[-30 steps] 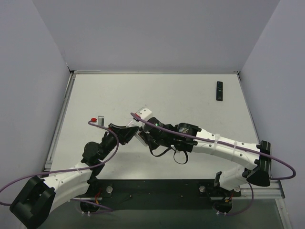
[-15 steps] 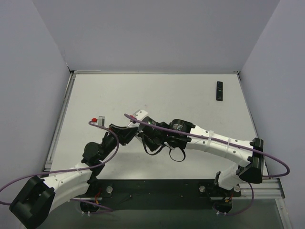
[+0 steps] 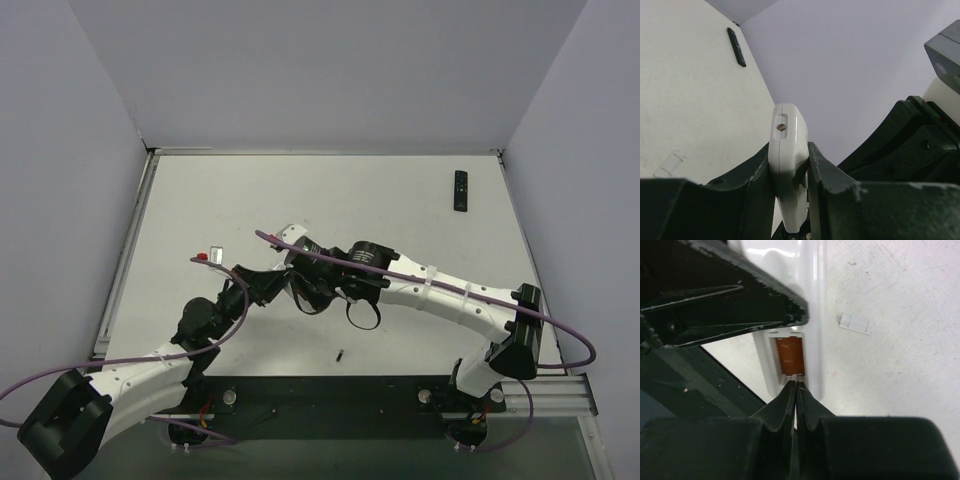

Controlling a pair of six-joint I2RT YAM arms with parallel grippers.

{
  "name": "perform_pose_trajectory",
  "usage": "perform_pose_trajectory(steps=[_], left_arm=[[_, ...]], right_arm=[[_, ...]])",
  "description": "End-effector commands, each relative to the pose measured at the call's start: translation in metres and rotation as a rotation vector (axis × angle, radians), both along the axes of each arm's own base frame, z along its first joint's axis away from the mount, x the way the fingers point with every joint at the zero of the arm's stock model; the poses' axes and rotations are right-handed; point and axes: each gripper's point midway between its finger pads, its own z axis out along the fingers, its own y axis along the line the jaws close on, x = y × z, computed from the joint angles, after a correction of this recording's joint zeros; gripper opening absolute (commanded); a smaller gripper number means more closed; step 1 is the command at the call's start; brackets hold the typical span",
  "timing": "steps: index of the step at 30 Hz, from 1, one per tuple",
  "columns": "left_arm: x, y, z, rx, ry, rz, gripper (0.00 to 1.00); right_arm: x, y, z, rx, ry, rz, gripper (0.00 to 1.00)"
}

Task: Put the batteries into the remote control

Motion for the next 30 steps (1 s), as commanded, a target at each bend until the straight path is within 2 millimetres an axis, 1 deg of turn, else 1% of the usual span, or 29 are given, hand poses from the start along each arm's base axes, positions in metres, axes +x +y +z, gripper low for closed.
perform_pose_trajectory(steps=[1, 2, 3, 4, 5, 6, 7, 8, 9, 10, 11, 12, 13, 14, 15, 16, 17, 18, 19, 20, 21, 22, 24, 25, 27, 28, 29, 30], left_arm=[[0.012, 0.010, -0.013, -0.024, 0.104, 0.082, 0.00], [0.015, 0.012, -0.024, 0.023, 0.124, 0.102, 0.00], [0.020, 0.015, -0.031, 0.086, 0.110, 0.137, 0.00], [0.024, 0.015, -0.029, 0.110, 0.113, 0.149, 0.00], [0.025, 0.018, -0.040, 0.162, 0.139, 0.162, 0.00], [0.026, 0.020, -0.040, 0.200, 0.116, 0.169, 0.00], [0.027, 0.021, -0.036, 0.212, 0.107, 0.175, 0.00], [0.026, 0.025, -0.041, 0.242, 0.124, 0.184, 0.00], [0.027, 0.028, -0.041, 0.271, 0.110, 0.198, 0.00], [0.027, 0.032, -0.046, 0.304, 0.124, 0.205, 0.00], [0.025, 0.035, -0.041, 0.307, 0.109, 0.211, 0.00], [0.026, 0.039, -0.041, 0.324, 0.104, 0.229, 0.00], [0.026, 0.042, -0.041, 0.335, 0.104, 0.234, 0.00], [0.023, 0.046, -0.041, 0.345, 0.107, 0.241, 0.00], [0.023, 0.049, -0.039, 0.357, 0.099, 0.255, 0.00], [0.022, 0.053, -0.045, 0.386, 0.119, 0.264, 0.00], [0.021, 0.057, -0.032, 0.376, 0.091, 0.276, 0.00], [0.022, 0.062, -0.030, 0.401, 0.079, 0.300, 0.00], [0.019, 0.067, -0.036, 0.442, 0.100, 0.308, 0.00], [0.017, 0.072, -0.025, 0.438, 0.077, 0.329, 0.00], [0.018, 0.080, -0.012, 0.450, 0.051, 0.365, 0.00], [0.015, 0.087, -0.018, 0.496, 0.076, 0.377, 0.00], [0.011, 0.101, 0.006, 0.494, 0.034, 0.435, 0.00], [0.008, 0.107, 0.004, 0.523, 0.045, 0.446, 0.00], [0.004, 0.119, 0.015, 0.522, 0.024, 0.488, 0.00], [0.000, 0.123, 0.018, 0.532, 0.028, 0.496, 0.00], [-0.003, 0.128, 0.024, 0.520, 0.014, 0.510, 0.00], [-0.005, 0.131, 0.026, 0.521, 0.013, 0.521, 0.00]], right_arm=[[0.019, -0.014, -0.012, -0.080, -0.006, -0.038, 0.00], [0.022, -0.017, -0.013, -0.091, -0.015, -0.035, 0.00], [0.024, -0.021, -0.018, -0.103, -0.015, -0.038, 0.00], [0.024, -0.025, -0.015, -0.093, -0.022, -0.038, 0.01], [0.024, -0.027, -0.014, -0.083, -0.024, -0.045, 0.09], [0.023, -0.038, -0.026, -0.105, -0.011, -0.055, 0.14], [0.022, -0.044, -0.023, -0.086, -0.015, -0.059, 0.19], [0.019, -0.048, -0.029, -0.081, -0.004, -0.065, 0.27], [0.019, -0.054, -0.034, -0.079, 0.008, -0.068, 0.30], [0.010, -0.066, -0.049, -0.102, 0.030, -0.054, 0.34], [0.006, -0.067, -0.055, -0.093, 0.038, -0.044, 0.39], [0.002, -0.072, -0.061, -0.098, 0.048, -0.043, 0.41], [-0.009, -0.081, -0.076, -0.124, 0.074, -0.025, 0.43], [-0.014, -0.081, -0.082, -0.121, 0.080, -0.014, 0.47], [-0.021, -0.082, -0.089, -0.126, 0.098, -0.003, 0.49], [-0.032, -0.080, -0.095, -0.129, 0.111, 0.033, 0.50], [-0.040, -0.080, -0.108, -0.136, 0.125, 0.063, 0.52], [-0.052, -0.076, -0.115, -0.124, 0.165, 0.103, 0.52], [-0.059, -0.073, -0.123, -0.135, 0.186, 0.133, 0.52], [-0.071, -0.069, -0.130, -0.138, 0.201, 0.179, 0.51], [-0.077, -0.067, -0.135, -0.149, 0.212, 0.199, 0.50], [-0.085, -0.065, -0.143, -0.172, 0.239, 0.234, 0.50], [-0.100, -0.056, -0.148, -0.182, 0.266, 0.293, 0.49], [-0.107, -0.055, -0.156, -0.202, 0.296, 0.313, 0.49], [-0.117, -0.046, -0.159, -0.204, 0.313, 0.347, 0.47], [-0.119, -0.045, -0.164, -0.220, 0.327, 0.349, 0.46], [-0.121, -0.045, -0.165, -0.222, 0.341, 0.344, 0.44], [-0.122, -0.044, -0.165, -0.221, 0.345, 0.339, 0.43]])
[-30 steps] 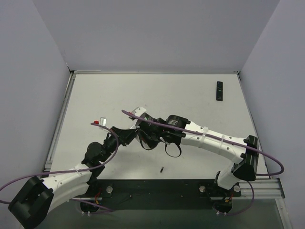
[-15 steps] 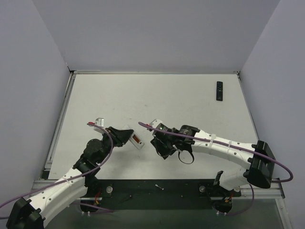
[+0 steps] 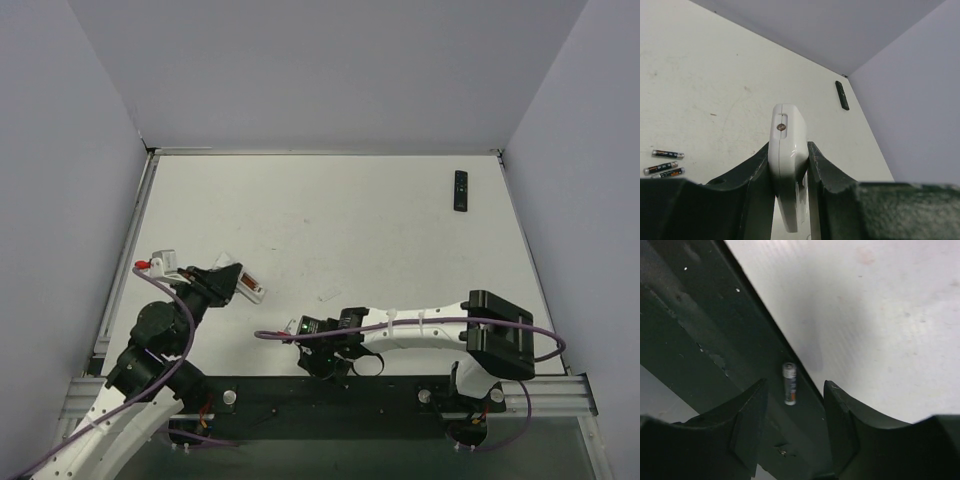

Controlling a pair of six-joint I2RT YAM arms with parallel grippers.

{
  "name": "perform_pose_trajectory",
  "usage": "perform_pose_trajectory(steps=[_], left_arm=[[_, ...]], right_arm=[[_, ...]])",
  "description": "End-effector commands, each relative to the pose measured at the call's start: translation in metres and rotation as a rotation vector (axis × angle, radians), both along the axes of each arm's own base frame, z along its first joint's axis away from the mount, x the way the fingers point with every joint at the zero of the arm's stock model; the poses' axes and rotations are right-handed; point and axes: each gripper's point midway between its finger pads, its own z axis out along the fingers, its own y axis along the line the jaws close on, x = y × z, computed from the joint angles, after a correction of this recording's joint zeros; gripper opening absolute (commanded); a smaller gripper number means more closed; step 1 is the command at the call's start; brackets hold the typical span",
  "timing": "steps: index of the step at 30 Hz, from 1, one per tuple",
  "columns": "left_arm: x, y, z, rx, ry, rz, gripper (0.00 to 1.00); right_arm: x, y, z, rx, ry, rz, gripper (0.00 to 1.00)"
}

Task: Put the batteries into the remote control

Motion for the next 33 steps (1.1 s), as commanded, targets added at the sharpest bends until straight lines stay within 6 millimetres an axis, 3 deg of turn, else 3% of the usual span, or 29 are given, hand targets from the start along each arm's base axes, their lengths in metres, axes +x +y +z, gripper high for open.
perform_pose_trajectory(steps=[1, 10, 15, 19, 25, 30, 33], left_arm=[[-0.009, 0.030, 0.010, 0.078, -0.005, 0.095, 0.00], [-0.020, 0.039, 0.012, 0.062, -0.005, 0.100, 0.00], [-0.021, 0.036, 0.009, 0.060, 0.003, 0.087, 0.00], [-0.021, 0.036, 0.008, 0.056, 0.005, 0.085, 0.00], [-0.021, 0.031, 0.006, 0.050, 0.006, 0.065, 0.00], [-0.019, 0.023, 0.005, 0.043, 0.006, 0.035, 0.00], [-0.018, 0.020, 0.004, 0.045, 0.009, 0.026, 0.00]], right_arm=[[-0.011, 0.015, 0.003, 0.017, 0.055, 0.022, 0.42], [-0.017, -0.001, -0.011, -0.129, 0.022, -0.033, 0.30], [-0.016, -0.014, -0.013, -0.200, -0.028, -0.018, 0.29], [-0.013, -0.026, -0.017, -0.261, -0.056, 0.000, 0.23], [-0.011, -0.028, -0.022, -0.289, -0.079, 0.038, 0.11], [-0.009, -0.028, -0.018, -0.279, -0.086, 0.075, 0.17], [-0.010, -0.023, -0.009, -0.245, -0.083, 0.074, 0.26]])
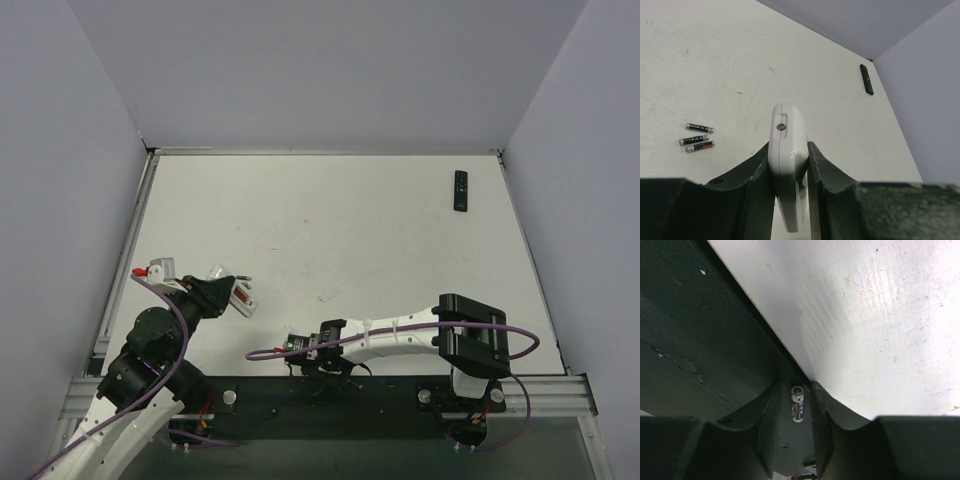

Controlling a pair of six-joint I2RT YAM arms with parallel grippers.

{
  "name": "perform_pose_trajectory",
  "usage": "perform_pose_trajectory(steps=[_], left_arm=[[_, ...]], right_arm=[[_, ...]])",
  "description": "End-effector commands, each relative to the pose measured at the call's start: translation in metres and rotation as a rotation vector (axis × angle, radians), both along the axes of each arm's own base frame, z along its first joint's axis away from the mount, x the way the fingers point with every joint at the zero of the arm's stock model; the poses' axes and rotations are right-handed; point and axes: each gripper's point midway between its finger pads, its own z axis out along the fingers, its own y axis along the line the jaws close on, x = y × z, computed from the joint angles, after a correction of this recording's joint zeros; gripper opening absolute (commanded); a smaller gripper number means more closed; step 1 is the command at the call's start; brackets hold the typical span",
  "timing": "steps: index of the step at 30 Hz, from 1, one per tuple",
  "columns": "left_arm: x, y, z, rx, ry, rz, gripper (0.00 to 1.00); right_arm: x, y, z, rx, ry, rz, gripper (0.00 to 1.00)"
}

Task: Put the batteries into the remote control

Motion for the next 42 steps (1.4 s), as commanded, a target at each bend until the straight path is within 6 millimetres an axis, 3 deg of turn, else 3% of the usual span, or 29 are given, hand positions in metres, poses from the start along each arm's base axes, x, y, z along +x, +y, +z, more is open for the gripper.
perform_pose_trajectory(steps=[1, 8, 14, 15, 17, 22, 25, 36, 42], left_arm=[[0.004, -0.008, 0.018, -0.042, -0.047, -0.027, 0.00], [0.005, -0.013, 0.015, -0.050, -0.040, -0.043, 0.00], [0.005, -0.018, 0.016, -0.049, -0.041, -0.066, 0.00], [0.005, -0.020, 0.016, -0.053, -0.043, -0.072, 0.00], [0.005, -0.025, 0.018, -0.066, -0.055, -0.095, 0.00], [0.006, -0.039, 0.010, -0.105, -0.048, -0.148, 0.00], [0.007, -0.047, 0.009, -0.127, -0.044, -0.179, 0.00], [0.011, -0.083, 0.005, -0.259, -0.006, -0.305, 0.00], [0.009, -0.095, 0.010, -0.358, 0.008, -0.356, 0.00]], right_arm=[[0.004, -0.007, 0.014, -0.022, -0.026, 0.027, 0.29], [0.001, -0.014, 0.012, -0.043, -0.005, 0.016, 0.28], [0.000, -0.022, 0.007, -0.075, 0.006, 0.012, 0.14], [0.000, -0.023, 0.007, -0.075, 0.006, 0.012, 0.06], [0.003, -0.021, 0.010, -0.061, 0.001, 0.011, 0.00], [0.013, -0.007, 0.032, 0.036, -0.039, -0.002, 0.00], [0.031, 0.005, 0.063, 0.151, -0.107, -0.038, 0.00], [0.102, 0.066, 0.219, 0.762, -0.422, -0.136, 0.00], [0.120, 0.098, 0.265, 1.010, -0.527, -0.137, 0.00]])
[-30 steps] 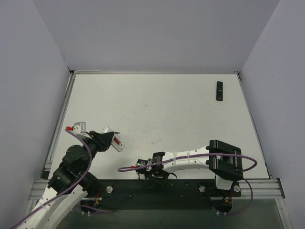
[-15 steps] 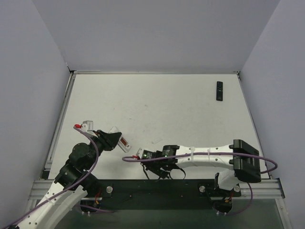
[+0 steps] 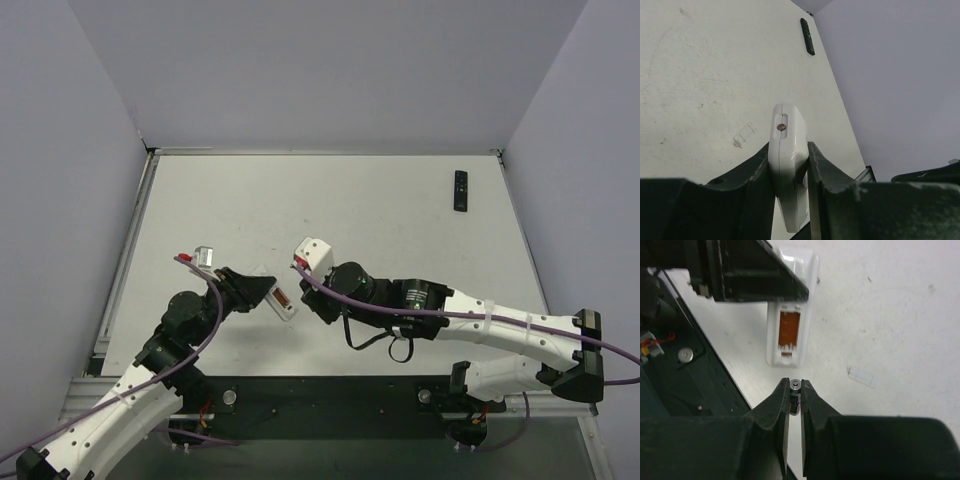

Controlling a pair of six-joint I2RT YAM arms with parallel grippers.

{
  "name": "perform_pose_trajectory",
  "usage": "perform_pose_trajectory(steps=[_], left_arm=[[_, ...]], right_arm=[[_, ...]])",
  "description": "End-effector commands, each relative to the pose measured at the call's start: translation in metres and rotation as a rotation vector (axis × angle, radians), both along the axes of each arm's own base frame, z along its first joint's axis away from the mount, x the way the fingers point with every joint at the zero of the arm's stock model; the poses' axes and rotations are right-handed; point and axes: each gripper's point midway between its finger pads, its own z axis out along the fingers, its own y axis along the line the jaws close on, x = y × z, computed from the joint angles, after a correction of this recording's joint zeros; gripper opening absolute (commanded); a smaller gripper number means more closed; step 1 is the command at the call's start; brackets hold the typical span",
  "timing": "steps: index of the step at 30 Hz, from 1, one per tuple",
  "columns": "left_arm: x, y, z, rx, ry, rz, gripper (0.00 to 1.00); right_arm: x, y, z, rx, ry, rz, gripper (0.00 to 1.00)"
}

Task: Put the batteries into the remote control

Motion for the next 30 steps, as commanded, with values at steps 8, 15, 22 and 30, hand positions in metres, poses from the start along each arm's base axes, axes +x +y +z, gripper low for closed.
perform_pose_trajectory(steps=[8, 15, 22, 30], left_arm=[[-0.007, -0.019, 0.038, -0.203, -0.040, -0.090, 0.00], [-0.007, -0.017, 0.037, -0.200, -0.005, -0.078, 0.00], [-0.006, -0.015, 0.036, -0.204, 0.019, -0.061, 0.00], [-0.001, -0.013, 0.036, -0.219, 0.048, -0.032, 0.00]], right_arm=[[0.031, 0.061, 0.046, 0.269, -0.185, 0.025, 0.00], [0.039, 0.070, 0.028, 0.237, -0.168, 0.025, 0.00], [0.042, 0.068, 0.003, 0.194, -0.147, 0.005, 0.00], [0.041, 0.059, -0.027, 0.139, -0.122, -0.008, 0.00]])
